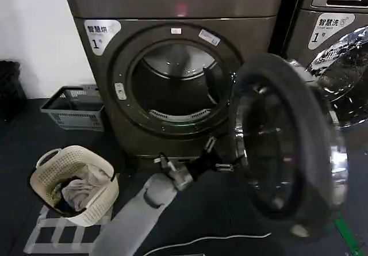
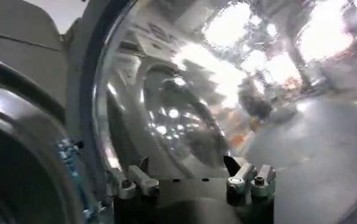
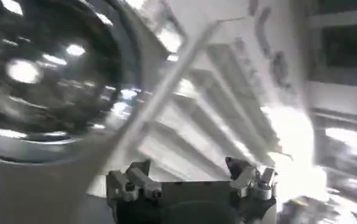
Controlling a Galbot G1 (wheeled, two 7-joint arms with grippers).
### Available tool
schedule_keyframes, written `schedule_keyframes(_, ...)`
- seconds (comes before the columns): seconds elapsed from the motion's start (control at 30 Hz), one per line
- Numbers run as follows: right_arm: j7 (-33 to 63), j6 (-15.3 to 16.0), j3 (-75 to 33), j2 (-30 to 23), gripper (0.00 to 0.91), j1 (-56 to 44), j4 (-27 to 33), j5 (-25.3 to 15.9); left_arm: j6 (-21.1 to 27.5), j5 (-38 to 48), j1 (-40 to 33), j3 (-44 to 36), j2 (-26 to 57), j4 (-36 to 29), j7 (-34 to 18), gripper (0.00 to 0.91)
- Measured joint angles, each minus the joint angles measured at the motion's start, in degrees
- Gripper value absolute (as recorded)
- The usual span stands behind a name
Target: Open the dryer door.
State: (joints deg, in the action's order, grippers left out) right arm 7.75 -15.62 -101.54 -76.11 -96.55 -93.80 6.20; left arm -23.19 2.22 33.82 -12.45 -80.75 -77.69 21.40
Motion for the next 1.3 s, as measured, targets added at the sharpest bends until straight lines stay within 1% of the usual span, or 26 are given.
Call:
schedule_keyframes(0.1, 2.03, 1.89, -2.51, -0.92, 0.907, 0.34, 0.32, -1.45, 0.04, -0.01, -2.17, -1.21, -1.55, 2.22, -0.11, 0.907)
schedule_keyframes(0.27, 5.98, 5.91, -6.62, -2.05, 0.907, 0.51, 0.74, -4.37, -0.21, -0.01, -5.11, -3.07, -4.10, 5.82, -0.22, 0.907)
schedule_keyframes(0.33, 6.83, 6.30, -8.02, -2.43, 0.907, 0.44, 1.30, -4.96, -0.27, 0.02, -5.95, -3.56, -4.81, 6.96, -0.23, 0.907)
schedule_keyframes(0.47, 8.90, 6.22, -9.94, -2.62, 0.907, 0.38, 2.70, -7.90, -0.39, -0.06, -7.34, -4.46, -6.59, 9.20, -0.22, 0.907)
schedule_keyframes(0.53, 9.79, 6.10, -10.57, -2.51, 0.907, 0.30, 3.49, -8.67, -0.40, -0.24, -7.92, -4.66, -7.58, 10.15, -0.22, 0.907)
schedule_keyframes(0.6, 10.70, 5.47, -11.39, -2.11, 0.907, 0.18, 4.78, -8.95, -0.41, -0.36, -8.60, -4.72, -8.72, 11.24, -0.22, 0.907)
schedule_keyframes(0.73, 12.05, 2.77, -13.22, -0.87, 0.907, -0.06, 8.07, -9.99, -0.43, -0.31, -9.97, -4.91, -10.57, 13.53, -0.15, 0.907)
schedule_keyframes(0.97, 12.06, 1.24, -16.22, 1.75, 0.907, -1.17, 13.54, -9.72, -0.54, -0.18, -11.36, -5.05, -11.47, 16.05, -0.11, 0.907)
schedule_keyframes(1.03, 11.77, 0.91, -16.88, 2.42, 0.907, -1.42, 14.77, -9.63, -0.40, -0.23, -11.32, -5.04, -11.46, 16.10, -0.17, 0.907)
schedule_keyframes(1.13, 10.47, -0.03, -17.52, 3.15, 0.907, -1.49, 16.25, -8.69, 1.07, -0.05, -10.69, -5.29, -11.45, 15.29, -0.52, 0.907)
schedule_keyframes(1.23, 10.18, 0.00, -17.62, 3.84, 0.907, -1.49, 17.27, -8.50, 3.60, 0.85, -9.30, -6.02, -11.39, 12.69, -1.44, 0.907)
schedule_keyframes(1.3, 10.09, 0.35, -17.70, 4.32, 0.907, -1.47, 17.90, -8.38, 5.73, 0.76, -8.24, -6.13, -9.83, 10.04, -2.54, 0.907)
